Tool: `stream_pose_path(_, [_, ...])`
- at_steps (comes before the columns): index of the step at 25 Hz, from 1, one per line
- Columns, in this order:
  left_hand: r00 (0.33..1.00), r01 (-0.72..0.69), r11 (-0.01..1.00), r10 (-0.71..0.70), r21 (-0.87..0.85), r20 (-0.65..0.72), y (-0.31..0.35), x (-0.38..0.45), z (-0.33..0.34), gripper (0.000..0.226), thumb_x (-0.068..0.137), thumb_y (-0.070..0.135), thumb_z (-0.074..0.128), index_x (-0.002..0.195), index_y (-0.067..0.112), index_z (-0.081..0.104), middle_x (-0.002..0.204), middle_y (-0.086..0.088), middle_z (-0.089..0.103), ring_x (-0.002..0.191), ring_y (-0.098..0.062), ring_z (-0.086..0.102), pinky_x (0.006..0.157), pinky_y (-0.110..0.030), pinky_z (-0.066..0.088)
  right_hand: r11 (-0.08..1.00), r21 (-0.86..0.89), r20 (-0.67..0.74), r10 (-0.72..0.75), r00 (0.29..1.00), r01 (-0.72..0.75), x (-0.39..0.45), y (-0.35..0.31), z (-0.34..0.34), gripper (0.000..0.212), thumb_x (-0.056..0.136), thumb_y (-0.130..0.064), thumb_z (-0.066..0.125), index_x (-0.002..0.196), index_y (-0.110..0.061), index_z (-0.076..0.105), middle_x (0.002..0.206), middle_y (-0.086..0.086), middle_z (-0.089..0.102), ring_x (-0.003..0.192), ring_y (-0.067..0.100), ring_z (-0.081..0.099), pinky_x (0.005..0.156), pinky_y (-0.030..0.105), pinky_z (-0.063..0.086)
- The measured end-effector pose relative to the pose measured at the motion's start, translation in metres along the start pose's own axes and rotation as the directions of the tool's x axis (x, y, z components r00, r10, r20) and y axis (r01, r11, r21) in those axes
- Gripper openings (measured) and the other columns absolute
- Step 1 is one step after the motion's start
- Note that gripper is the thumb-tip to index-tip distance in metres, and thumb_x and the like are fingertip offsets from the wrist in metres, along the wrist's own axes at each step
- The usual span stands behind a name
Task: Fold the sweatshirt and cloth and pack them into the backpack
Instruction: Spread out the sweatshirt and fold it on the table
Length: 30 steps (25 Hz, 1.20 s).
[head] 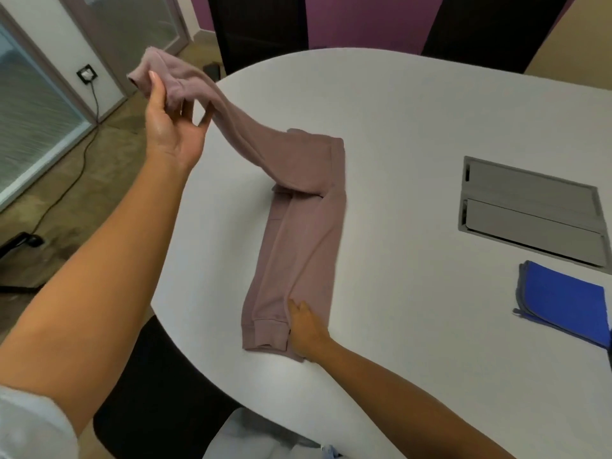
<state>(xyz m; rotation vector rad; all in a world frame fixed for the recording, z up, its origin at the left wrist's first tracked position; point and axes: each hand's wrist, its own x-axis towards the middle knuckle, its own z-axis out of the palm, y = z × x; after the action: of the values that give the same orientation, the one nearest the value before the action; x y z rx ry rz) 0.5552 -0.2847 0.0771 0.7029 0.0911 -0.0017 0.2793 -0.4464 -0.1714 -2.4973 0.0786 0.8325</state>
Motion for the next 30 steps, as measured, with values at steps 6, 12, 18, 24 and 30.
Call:
stream_pose_path(6, [0.998,0.053,0.884,-0.038,0.464,-0.042,-0.037,-0.038,-0.022,0.026,0.097,0.011,0.054,0.112,0.024,0.070,0.112,0.000,0.073,0.109,-0.020,0.065,0.098,-0.044,0.052,0.878,0.477,0.086,-0.085,0.993,0.034,0.011,0.026,-0.017,0.078,0.086,-0.040,0.073,0.151,-0.015,0.036,0.124,0.005,0.058,0.106,0.019,0.058,0.096,0.030,0.047])
stream_pose_path(12, [0.483,-0.491,0.135,-0.780,0.861,0.398,-0.119,-0.122,-0.040,0.034,0.077,-0.003,0.064,0.088,0.024,0.081,0.094,0.005,0.078,0.090,-0.009,0.072,0.084,-0.030,0.058,0.189,0.930,0.281,0.187,0.941,-0.315,0.020,0.047,-0.053,0.074,0.094,-0.074,0.028,0.125,-0.014,0.057,0.113,0.012,0.068,0.100,0.028,0.067,0.087,0.038,0.054])
stream_pose_path(18, [0.414,-0.621,-0.211,-0.906,0.755,0.088,-0.178,-0.195,-0.136,0.030,0.083,0.008,0.061,0.099,0.022,0.081,0.100,0.008,0.077,0.089,-0.015,0.069,0.085,-0.034,0.056,0.279,0.902,0.273,0.222,0.936,-0.329,0.011,0.067,-0.049,0.056,0.092,-0.055,0.059,0.126,-0.012,0.059,0.121,0.012,0.067,0.103,0.026,0.068,0.088,0.038,0.058])
stream_pose_path(24, [0.643,-0.120,-0.176,-0.764,0.977,-0.059,-0.170,-0.193,-0.136,0.020,0.086,0.036,0.074,0.089,0.018,0.079,0.086,0.003,0.076,0.083,-0.016,0.070,0.076,-0.024,0.055,0.537,0.801,0.151,0.244,0.958,-0.264,0.014,0.059,-0.037,0.049,0.077,-0.027,0.084,0.118,-0.012,0.064,0.106,0.007,0.074,0.085,0.014,0.069,0.067,0.025,0.055])
stream_pose_path(30, [0.841,0.440,-0.371,-0.149,0.818,-0.520,-0.179,-0.202,-0.173,0.104,0.060,0.061,0.085,0.137,0.009,0.040,0.133,-0.013,0.048,0.124,-0.035,0.050,0.102,-0.053,0.047,0.797,0.592,-0.184,0.283,0.941,-0.124,0.000,0.059,-0.025,0.067,0.068,-0.036,0.090,0.118,-0.014,0.050,0.106,0.001,0.061,0.096,0.019,0.060,0.080,0.030,0.049])
